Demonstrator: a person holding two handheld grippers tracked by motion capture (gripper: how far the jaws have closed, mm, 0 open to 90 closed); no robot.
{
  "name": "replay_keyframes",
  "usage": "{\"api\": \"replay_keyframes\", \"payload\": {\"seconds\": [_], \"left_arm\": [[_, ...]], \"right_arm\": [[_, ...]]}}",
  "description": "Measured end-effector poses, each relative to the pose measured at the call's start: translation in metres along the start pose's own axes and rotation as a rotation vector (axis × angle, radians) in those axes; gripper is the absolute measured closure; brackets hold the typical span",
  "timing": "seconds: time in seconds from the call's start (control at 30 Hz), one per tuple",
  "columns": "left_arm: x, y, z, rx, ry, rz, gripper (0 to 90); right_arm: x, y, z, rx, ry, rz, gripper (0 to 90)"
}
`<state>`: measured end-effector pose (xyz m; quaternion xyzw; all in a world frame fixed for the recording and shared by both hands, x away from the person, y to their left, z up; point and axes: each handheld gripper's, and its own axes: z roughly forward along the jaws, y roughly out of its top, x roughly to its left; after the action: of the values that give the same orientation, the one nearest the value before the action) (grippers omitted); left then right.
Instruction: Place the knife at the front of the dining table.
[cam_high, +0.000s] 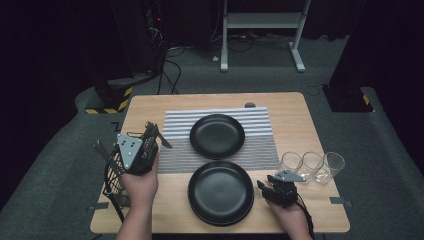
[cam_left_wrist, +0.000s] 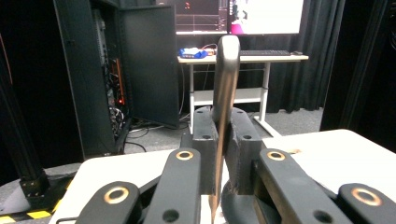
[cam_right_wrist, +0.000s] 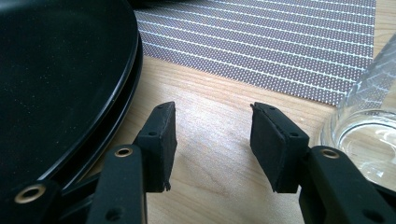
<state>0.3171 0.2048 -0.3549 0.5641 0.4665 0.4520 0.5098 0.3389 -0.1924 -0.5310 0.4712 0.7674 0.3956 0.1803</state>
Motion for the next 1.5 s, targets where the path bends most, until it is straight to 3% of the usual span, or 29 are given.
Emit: {"api": "replay_keyframes", "payload": {"seconds": [0.27,0.6,1.5], "left_arm": [[-0.006,0.005,0.007,-0.001,-0.013,0.011,83.1],[-0.005,0.007,0.012,0.010,0.005,0.028,83.1],[-0.028,-0.034,0.030,0.131,-0.028,0.040,83.1]], "right_arm": [[0.000,0.001,0.001,0.009,-0.002,-0.006,50.7],[0.001,0.002,0.003,0.011,0.002,-0.017,50.9],[0.001,0.002,0.003,0.009,0.011,-0.021,50.8]]}}
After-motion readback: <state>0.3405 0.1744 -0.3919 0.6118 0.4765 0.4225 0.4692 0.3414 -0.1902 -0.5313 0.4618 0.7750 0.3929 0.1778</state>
